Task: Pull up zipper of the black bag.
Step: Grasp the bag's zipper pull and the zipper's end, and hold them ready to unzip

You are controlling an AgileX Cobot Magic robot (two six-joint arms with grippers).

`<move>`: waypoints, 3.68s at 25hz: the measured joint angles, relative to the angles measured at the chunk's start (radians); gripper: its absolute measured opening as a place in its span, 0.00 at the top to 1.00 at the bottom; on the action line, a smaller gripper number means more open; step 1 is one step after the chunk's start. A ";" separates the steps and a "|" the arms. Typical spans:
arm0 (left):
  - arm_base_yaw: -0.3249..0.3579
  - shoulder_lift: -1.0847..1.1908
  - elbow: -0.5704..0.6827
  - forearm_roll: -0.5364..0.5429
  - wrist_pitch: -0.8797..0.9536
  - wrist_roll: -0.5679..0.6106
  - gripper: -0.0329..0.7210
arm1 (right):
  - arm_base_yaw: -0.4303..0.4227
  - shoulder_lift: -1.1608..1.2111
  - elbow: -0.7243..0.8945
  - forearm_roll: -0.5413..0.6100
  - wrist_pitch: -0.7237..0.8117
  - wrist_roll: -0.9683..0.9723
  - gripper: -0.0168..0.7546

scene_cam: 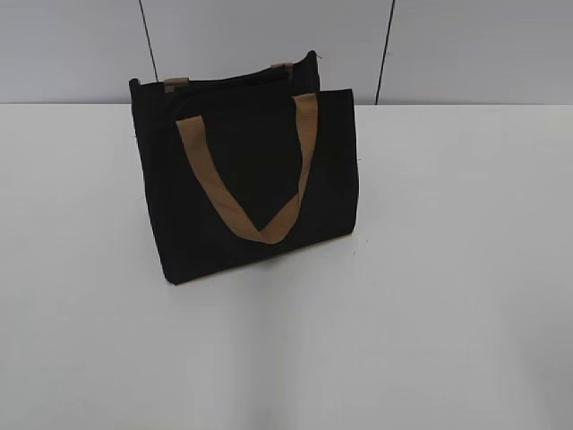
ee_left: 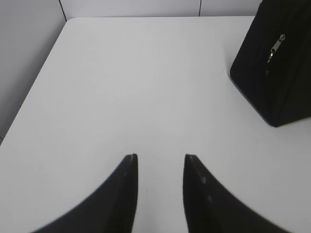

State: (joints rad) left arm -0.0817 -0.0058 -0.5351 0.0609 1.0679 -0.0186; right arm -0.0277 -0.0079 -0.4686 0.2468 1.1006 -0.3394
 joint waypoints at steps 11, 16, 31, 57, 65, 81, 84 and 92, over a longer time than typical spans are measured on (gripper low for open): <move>0.000 0.000 0.000 0.003 0.000 0.000 0.64 | 0.000 0.000 0.000 0.004 0.000 0.000 0.56; 0.000 0.000 0.000 0.014 0.000 0.000 0.57 | 0.000 0.000 0.000 0.004 0.000 0.000 0.56; 0.000 0.034 -0.018 0.042 -0.083 0.000 0.17 | 0.000 0.000 0.000 0.004 0.000 0.000 0.56; -0.032 1.223 0.211 0.010 -1.864 0.000 0.19 | 0.000 0.000 0.000 0.009 0.000 0.000 0.56; -0.032 1.626 0.211 0.044 -2.205 -0.053 0.19 | 0.000 0.000 0.000 0.009 0.000 0.000 0.56; -0.033 2.009 0.060 0.430 -2.272 -0.211 0.22 | 0.000 0.000 0.000 0.009 0.000 0.000 0.56; -0.033 2.033 0.035 0.460 -2.271 -0.228 0.24 | 0.000 0.000 0.000 0.009 0.000 0.000 0.56; -0.053 2.092 -0.059 0.477 -2.230 -0.263 0.29 | 0.000 0.000 0.000 0.009 0.000 0.000 0.56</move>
State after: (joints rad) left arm -0.1351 2.0865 -0.5942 0.5378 -1.1621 -0.2813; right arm -0.0277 -0.0079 -0.4686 0.2554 1.1006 -0.3394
